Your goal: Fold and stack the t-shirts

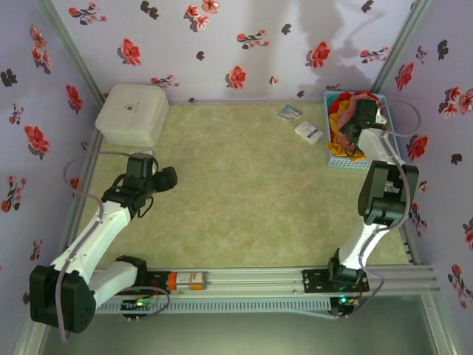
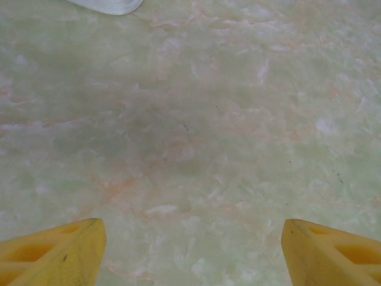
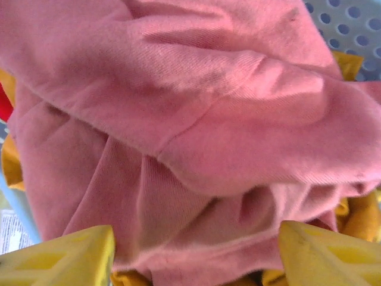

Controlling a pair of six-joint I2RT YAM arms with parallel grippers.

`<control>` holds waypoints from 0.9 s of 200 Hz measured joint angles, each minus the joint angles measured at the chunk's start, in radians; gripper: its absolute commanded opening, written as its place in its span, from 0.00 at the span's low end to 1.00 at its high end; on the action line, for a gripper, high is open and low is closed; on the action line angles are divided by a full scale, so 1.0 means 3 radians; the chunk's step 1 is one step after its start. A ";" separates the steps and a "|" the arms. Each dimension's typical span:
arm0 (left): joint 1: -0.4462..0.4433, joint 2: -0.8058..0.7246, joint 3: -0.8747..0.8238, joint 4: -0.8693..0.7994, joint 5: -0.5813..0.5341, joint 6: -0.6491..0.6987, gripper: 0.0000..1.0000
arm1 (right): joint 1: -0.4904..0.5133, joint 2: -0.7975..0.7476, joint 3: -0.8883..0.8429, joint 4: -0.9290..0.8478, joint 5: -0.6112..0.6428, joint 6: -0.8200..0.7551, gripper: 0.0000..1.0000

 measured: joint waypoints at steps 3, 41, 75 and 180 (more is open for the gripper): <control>-0.0001 -0.0011 -0.0006 0.0000 0.0001 -0.0004 0.77 | 0.0000 0.0020 0.0014 0.0000 -0.0004 0.0004 0.46; -0.0004 -0.0088 -0.0064 -0.0003 0.0008 -0.0024 0.77 | -0.0015 0.0067 0.0051 0.0024 -0.0031 0.0070 0.00; -0.0004 -0.0088 -0.0083 -0.0003 0.0024 -0.0092 0.76 | -0.0005 -0.0280 -0.0314 0.0175 -0.0038 0.0075 0.00; -0.0006 0.0116 -0.0027 0.0093 0.0351 -0.0156 0.76 | 0.0610 -0.2284 -0.1350 0.0470 0.0423 -0.0378 0.00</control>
